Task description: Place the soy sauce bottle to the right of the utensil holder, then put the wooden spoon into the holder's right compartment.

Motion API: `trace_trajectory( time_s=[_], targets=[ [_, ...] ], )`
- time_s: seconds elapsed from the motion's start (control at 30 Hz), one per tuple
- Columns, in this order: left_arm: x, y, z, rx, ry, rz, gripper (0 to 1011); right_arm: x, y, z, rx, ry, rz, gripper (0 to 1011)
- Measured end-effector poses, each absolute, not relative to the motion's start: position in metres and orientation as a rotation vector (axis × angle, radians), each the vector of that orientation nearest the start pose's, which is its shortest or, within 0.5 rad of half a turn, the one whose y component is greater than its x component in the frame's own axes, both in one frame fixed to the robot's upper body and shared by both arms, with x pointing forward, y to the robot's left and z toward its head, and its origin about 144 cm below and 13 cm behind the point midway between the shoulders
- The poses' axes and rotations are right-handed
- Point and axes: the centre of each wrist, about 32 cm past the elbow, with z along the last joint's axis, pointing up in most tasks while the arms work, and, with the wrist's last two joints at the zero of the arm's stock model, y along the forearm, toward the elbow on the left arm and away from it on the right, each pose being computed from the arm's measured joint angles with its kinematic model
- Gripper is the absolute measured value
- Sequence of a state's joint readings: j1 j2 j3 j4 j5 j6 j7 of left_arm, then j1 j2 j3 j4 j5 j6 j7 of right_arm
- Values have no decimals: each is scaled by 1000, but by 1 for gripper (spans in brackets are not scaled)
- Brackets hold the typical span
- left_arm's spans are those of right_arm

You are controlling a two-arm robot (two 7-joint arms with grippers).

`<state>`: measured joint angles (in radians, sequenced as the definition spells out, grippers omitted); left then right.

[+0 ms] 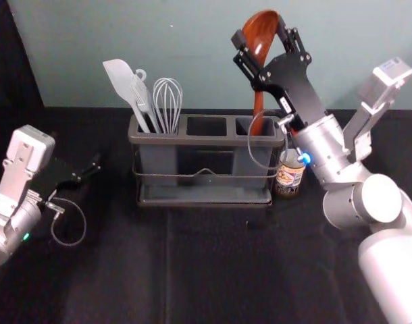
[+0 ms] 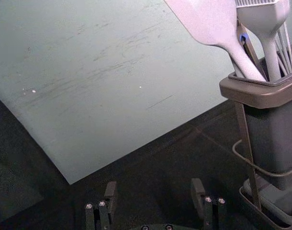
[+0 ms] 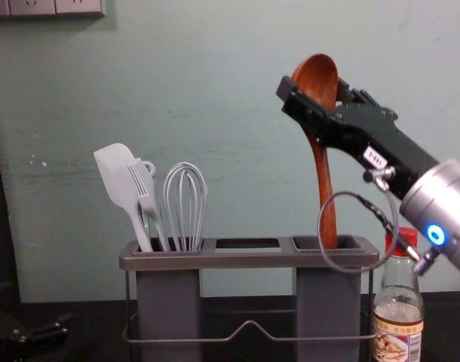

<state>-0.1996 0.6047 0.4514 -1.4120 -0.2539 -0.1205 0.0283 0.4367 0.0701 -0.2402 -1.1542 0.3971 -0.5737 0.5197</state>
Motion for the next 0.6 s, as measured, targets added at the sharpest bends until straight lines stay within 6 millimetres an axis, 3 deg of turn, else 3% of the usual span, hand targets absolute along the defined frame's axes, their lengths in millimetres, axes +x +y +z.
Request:
trace_trajectory(
  time_s=[0.6],
  targets=[
    [489, 310, 1140, 304, -285, 1248, 1000, 559, -180, 1134, 517, -299, -947, 838]
  ],
)
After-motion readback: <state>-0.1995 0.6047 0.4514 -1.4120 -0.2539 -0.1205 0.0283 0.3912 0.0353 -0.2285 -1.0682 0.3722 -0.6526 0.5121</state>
